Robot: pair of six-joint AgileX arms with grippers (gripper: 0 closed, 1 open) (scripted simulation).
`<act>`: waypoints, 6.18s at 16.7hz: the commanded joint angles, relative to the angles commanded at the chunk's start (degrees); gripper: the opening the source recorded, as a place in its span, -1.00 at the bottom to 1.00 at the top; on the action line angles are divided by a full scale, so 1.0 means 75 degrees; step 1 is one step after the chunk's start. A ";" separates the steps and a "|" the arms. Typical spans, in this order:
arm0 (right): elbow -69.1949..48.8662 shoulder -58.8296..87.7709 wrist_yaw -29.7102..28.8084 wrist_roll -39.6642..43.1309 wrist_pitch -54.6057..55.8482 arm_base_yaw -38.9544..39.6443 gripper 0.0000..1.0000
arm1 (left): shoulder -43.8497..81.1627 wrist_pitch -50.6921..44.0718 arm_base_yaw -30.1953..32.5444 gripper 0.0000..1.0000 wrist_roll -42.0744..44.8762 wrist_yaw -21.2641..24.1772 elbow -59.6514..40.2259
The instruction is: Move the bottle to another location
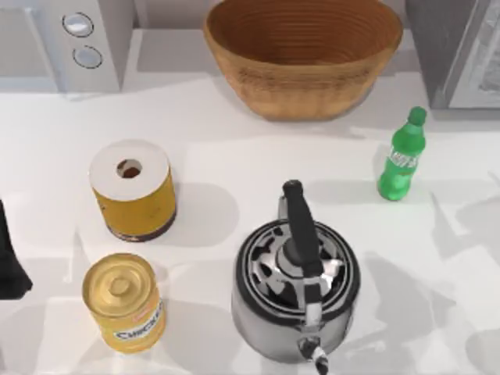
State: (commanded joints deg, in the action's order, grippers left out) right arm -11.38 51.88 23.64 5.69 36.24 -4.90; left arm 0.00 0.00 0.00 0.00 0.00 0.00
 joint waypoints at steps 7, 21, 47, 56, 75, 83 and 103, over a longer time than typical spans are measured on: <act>-0.1049 0.5510 0.2330 0.0556 0.3198 -0.0220 1.00 | 0.0000 0.0000 0.0000 1.00 0.0000 0.0000 0.0000; -0.1578 0.7730 0.3333 0.0853 0.4566 -0.0207 1.00 | 0.0000 0.0000 0.0000 1.00 0.0000 0.0000 0.0000; -0.3573 0.9462 0.1600 0.0255 0.4633 0.1546 -0.66 | 0.0000 0.0000 0.0000 1.00 0.0000 0.0000 0.0000; -0.3573 0.9462 0.1600 0.0255 0.4633 0.1546 -1.00 | 0.0000 0.0000 0.0000 1.00 0.0000 0.0000 0.0000; -0.2032 0.7069 0.1490 0.0159 0.3855 -0.4103 -1.00 | 0.0000 0.0000 0.0000 1.00 0.0000 0.0000 0.0000; -0.2137 0.7329 0.1412 0.0159 0.3906 -0.4094 -1.00 | 0.0000 0.0000 0.0000 1.00 0.0000 0.0000 0.0000; -0.3274 0.9267 0.0737 -0.0023 0.4886 -0.3501 0.06 | 0.0000 0.0000 0.0000 1.00 0.0000 0.0000 0.0000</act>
State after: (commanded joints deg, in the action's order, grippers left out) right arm -35.93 121.38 29.17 5.52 72.88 -31.16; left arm 0.00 0.00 0.00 0.00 0.00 0.00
